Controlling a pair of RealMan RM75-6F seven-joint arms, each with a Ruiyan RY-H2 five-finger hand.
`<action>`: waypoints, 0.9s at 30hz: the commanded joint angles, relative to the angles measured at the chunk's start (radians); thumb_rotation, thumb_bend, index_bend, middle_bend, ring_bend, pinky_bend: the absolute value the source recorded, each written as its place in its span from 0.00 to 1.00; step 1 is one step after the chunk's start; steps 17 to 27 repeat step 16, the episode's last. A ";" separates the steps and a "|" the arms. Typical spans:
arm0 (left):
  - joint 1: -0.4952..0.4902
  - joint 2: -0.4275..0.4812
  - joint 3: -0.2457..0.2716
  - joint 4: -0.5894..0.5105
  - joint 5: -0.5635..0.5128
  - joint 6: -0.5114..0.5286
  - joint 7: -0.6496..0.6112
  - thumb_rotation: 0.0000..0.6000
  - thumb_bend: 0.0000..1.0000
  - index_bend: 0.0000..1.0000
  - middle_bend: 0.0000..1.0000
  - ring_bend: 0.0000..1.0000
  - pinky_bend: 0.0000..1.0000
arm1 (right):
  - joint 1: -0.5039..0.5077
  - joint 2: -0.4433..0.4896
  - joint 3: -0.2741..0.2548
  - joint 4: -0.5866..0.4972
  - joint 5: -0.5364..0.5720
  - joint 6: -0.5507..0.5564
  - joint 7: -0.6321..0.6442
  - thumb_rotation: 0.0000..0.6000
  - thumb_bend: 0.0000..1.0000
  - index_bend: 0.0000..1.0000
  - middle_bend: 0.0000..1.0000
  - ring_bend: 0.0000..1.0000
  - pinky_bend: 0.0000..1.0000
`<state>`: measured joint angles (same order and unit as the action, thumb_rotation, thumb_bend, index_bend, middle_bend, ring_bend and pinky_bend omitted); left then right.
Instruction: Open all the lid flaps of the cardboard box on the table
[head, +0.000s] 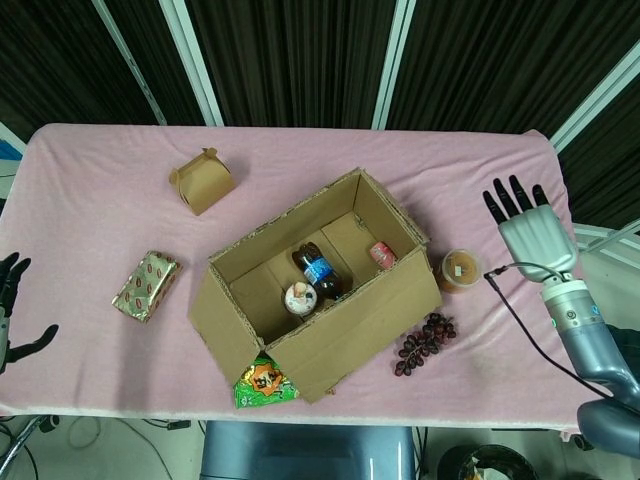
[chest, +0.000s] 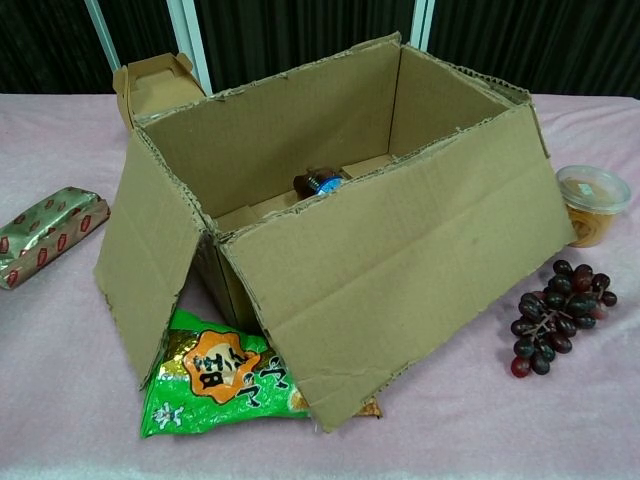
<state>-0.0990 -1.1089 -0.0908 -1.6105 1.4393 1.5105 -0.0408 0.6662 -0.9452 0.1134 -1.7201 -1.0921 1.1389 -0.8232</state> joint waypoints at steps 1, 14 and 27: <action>0.002 -0.002 -0.003 0.003 -0.009 0.004 0.034 1.00 0.10 0.00 0.00 0.00 0.00 | -0.151 -0.057 0.009 -0.055 -0.060 0.185 0.252 1.00 0.31 0.00 0.00 0.00 0.21; 0.005 -0.039 -0.013 0.048 0.015 0.054 0.108 1.00 0.10 0.00 0.00 0.00 0.00 | -0.450 -0.234 -0.152 0.138 -0.415 0.562 0.582 1.00 0.30 0.00 0.00 0.00 0.21; 0.004 -0.044 -0.015 0.054 0.017 0.056 0.108 1.00 0.10 0.00 0.00 0.00 0.00 | -0.459 -0.254 -0.143 0.176 -0.430 0.580 0.597 1.00 0.30 0.00 0.00 0.00 0.21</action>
